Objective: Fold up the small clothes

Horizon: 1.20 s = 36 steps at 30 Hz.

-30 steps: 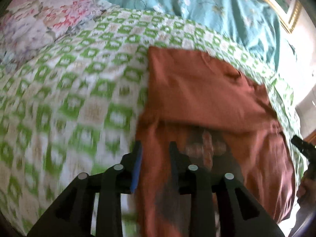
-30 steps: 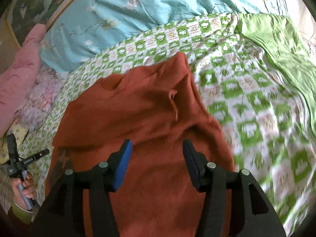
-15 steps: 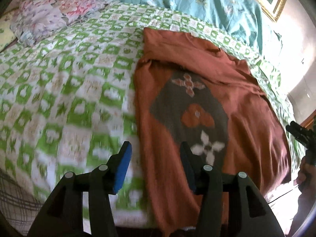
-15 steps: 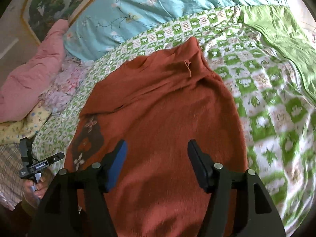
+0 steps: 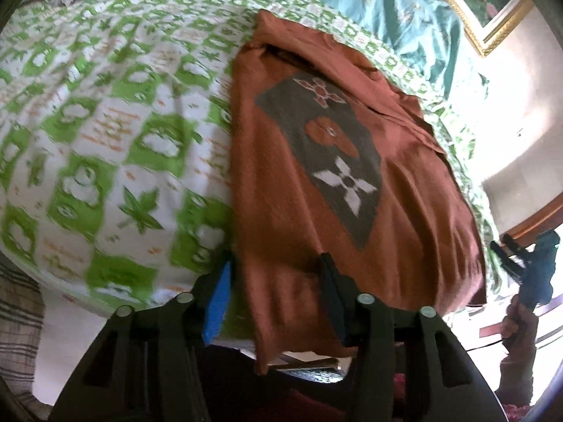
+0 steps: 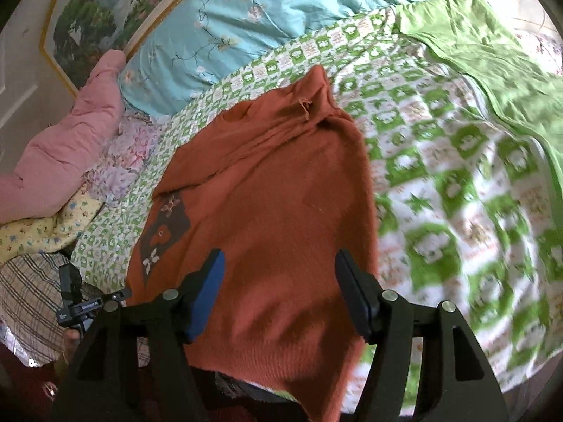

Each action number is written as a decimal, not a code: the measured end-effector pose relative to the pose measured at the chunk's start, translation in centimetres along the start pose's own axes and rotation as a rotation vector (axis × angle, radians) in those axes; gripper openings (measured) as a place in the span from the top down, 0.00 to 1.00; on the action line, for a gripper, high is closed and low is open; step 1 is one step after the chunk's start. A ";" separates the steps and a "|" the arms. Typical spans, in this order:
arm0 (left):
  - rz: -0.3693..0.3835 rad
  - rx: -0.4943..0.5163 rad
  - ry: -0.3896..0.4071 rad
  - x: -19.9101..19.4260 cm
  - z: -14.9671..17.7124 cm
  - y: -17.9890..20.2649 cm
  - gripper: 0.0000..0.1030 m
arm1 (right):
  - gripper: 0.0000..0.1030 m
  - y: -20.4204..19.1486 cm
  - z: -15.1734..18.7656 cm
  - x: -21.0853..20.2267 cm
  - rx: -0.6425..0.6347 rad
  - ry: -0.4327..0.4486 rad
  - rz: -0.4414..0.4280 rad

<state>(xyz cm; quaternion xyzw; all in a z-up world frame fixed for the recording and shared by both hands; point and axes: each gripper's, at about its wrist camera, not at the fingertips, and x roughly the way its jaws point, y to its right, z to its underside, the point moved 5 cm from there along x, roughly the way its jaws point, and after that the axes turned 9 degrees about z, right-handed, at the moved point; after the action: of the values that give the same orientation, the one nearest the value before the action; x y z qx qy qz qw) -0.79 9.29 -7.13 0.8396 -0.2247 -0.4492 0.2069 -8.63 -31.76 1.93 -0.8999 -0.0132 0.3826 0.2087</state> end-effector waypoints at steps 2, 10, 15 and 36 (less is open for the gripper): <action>0.022 -0.001 -0.014 0.4 0.5 0.2 0.79 | 0.37 0.7 0.7 -0.2 0.007 -0.012 0.011; 0.080 -0.012 -0.042 0.7 0.6 -0.1 0.81 | 0.37 3.1 3.2 -0.4 0.008 -0.085 0.048; 0.071 0.041 -0.049 0.9 0.7 0.3 0.82 | 0.37 2.1 5.4 1.1 -0.026 -0.160 -0.041; 0.163 0.175 0.150 -4.9 -5.2 3.9 0.97 | 0.93 1.0 1.1 -0.6 0.089 0.040 -0.297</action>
<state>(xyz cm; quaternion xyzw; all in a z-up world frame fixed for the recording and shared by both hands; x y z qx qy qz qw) 0.39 9.67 0.90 0.8647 -0.3141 -0.3455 0.1850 -9.92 -32.39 1.23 -0.8854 -0.1251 0.3298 0.3028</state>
